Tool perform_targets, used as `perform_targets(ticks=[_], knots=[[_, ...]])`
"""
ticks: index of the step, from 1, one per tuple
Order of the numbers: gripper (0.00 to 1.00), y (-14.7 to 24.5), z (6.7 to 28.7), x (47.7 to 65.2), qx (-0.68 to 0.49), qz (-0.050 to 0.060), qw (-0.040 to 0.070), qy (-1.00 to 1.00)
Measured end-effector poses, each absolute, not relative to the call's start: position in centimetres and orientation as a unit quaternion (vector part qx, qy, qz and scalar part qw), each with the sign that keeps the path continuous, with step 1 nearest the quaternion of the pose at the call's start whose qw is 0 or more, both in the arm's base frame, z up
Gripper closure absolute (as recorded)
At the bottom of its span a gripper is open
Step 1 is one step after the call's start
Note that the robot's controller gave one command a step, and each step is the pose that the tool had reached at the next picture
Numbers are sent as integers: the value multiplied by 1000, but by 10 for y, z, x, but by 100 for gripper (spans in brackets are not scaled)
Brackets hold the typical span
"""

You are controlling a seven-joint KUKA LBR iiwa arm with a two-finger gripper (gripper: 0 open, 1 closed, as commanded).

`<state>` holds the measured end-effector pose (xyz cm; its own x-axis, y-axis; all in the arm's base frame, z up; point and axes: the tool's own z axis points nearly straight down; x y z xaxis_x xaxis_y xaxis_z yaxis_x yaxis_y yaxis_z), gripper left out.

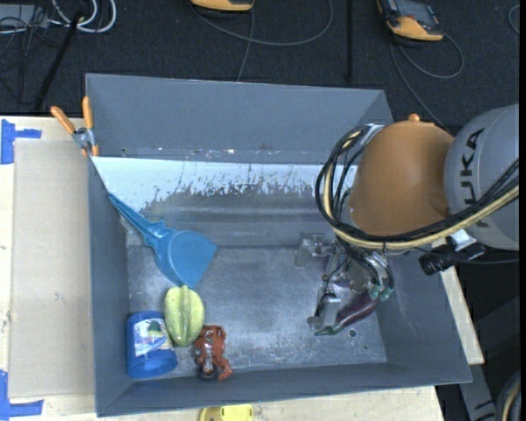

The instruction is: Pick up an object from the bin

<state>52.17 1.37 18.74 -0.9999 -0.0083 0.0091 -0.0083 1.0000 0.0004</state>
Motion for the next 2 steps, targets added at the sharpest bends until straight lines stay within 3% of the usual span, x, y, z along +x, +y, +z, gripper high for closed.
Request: perform_targets(ticks=[1,2], knots=[[0,14,192,523,4,0,1,-1000],[0,-28,120,517,49,0,-2,-999]])
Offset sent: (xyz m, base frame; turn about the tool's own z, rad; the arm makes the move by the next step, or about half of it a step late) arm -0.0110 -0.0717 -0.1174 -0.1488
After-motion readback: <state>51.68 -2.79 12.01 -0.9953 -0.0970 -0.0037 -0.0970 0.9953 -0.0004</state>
